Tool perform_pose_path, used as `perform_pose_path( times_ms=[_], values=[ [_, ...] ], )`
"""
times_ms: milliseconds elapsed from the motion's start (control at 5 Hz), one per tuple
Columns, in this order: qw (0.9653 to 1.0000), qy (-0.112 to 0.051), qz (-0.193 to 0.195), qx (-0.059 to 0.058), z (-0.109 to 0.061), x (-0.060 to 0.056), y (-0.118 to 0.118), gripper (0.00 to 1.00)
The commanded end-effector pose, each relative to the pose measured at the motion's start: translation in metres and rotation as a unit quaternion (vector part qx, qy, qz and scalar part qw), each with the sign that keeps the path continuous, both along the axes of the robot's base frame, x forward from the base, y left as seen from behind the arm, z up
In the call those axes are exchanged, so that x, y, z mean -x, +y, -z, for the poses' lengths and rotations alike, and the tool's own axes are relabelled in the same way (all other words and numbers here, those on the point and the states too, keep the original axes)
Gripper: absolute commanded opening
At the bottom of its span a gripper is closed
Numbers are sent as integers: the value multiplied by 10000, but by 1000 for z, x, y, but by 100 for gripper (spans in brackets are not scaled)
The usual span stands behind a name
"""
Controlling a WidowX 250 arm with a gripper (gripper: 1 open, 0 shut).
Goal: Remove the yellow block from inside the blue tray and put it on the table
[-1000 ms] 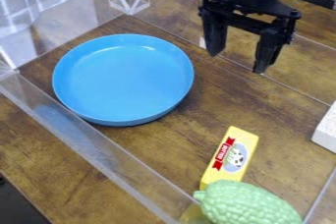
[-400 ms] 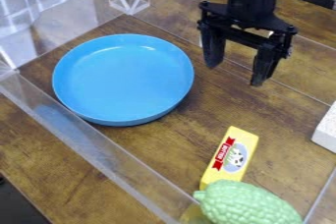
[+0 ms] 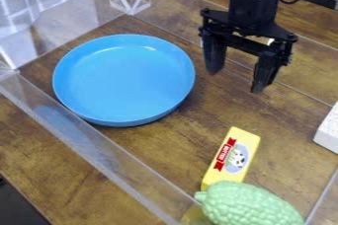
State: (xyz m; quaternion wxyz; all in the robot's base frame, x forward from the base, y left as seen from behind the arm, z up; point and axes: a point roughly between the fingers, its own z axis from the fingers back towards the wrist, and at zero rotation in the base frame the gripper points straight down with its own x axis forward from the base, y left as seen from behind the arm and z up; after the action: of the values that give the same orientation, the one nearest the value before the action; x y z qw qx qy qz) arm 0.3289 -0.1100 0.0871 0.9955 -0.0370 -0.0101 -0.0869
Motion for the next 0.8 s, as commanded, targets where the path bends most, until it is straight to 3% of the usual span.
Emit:
perform_pose_path(
  times_ms=[0,600],
  values=[
    [9998,-139,-101,54,-8,-4,6,100],
    [9999,-34,-86,74,4,0,3,100]
  ],
)
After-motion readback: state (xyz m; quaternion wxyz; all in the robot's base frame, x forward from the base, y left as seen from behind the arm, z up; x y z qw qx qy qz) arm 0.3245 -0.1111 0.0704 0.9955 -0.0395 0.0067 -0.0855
